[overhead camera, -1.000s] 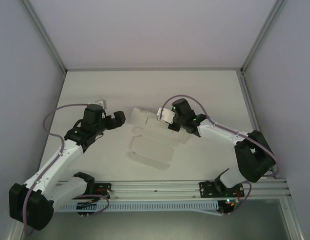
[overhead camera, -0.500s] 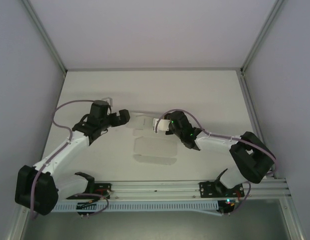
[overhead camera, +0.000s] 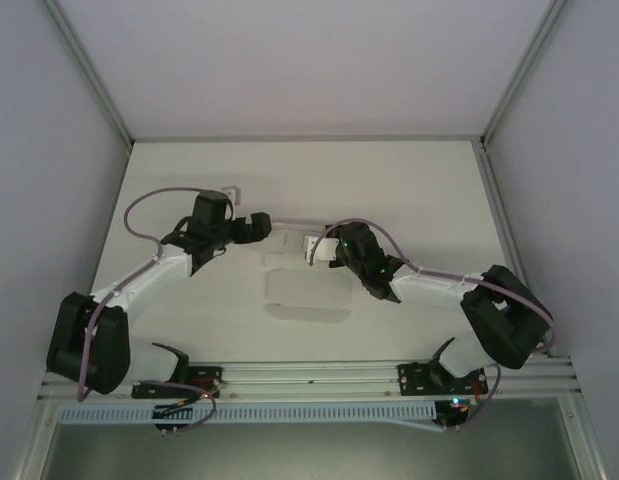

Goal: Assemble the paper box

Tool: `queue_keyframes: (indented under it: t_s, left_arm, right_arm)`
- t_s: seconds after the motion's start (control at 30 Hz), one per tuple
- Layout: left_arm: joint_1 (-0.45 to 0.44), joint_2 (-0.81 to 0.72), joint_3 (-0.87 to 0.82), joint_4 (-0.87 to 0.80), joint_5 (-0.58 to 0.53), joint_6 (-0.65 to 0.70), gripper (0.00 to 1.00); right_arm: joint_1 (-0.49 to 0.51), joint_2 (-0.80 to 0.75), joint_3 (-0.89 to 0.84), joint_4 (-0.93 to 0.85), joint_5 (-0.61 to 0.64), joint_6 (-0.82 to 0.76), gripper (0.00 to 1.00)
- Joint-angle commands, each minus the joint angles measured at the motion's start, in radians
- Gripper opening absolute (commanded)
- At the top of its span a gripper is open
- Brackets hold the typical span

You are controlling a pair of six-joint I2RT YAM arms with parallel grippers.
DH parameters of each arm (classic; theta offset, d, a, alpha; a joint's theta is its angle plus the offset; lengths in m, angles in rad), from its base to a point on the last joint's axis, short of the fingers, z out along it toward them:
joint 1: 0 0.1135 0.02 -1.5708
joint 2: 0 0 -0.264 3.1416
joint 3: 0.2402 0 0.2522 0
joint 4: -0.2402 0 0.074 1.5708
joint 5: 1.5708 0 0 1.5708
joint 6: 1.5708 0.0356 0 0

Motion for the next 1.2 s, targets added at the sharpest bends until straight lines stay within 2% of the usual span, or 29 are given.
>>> queue_keyframes:
  t_s: [0.0,0.17,0.5,0.7,0.93,1.17]
  left_arm:
    - [-0.021,0.030,-0.011,0.047,0.045,0.064,1.00]
    - [-0.055,0.031,-0.050,0.104,0.038,0.050,1.00]
    - [-0.150,0.050,-0.052,0.208,-0.050,-0.046,1.00]
    - [-0.210,0.057,-0.035,0.239,-0.175,-0.116,1.00]
    - [-0.210,0.026,-0.029,0.090,-0.261,-0.076,1.00]
    - [-0.175,-0.140,-0.137,0.083,-0.220,-0.077,1.00]
  right_arm:
    - [0.007,-0.026,0.038,0.000,0.005,0.021,0.00]
    - [0.007,-0.028,0.048,-0.013,-0.017,0.053,0.00]
    - [0.034,-0.033,0.054,-0.042,-0.016,0.095,0.00]
    - [0.060,-0.026,0.057,-0.043,0.001,0.100,0.00]
    - [0.061,-0.066,0.028,-0.029,0.017,0.119,0.00]
    - [0.032,-0.097,0.007,-0.031,0.010,0.145,0.00]
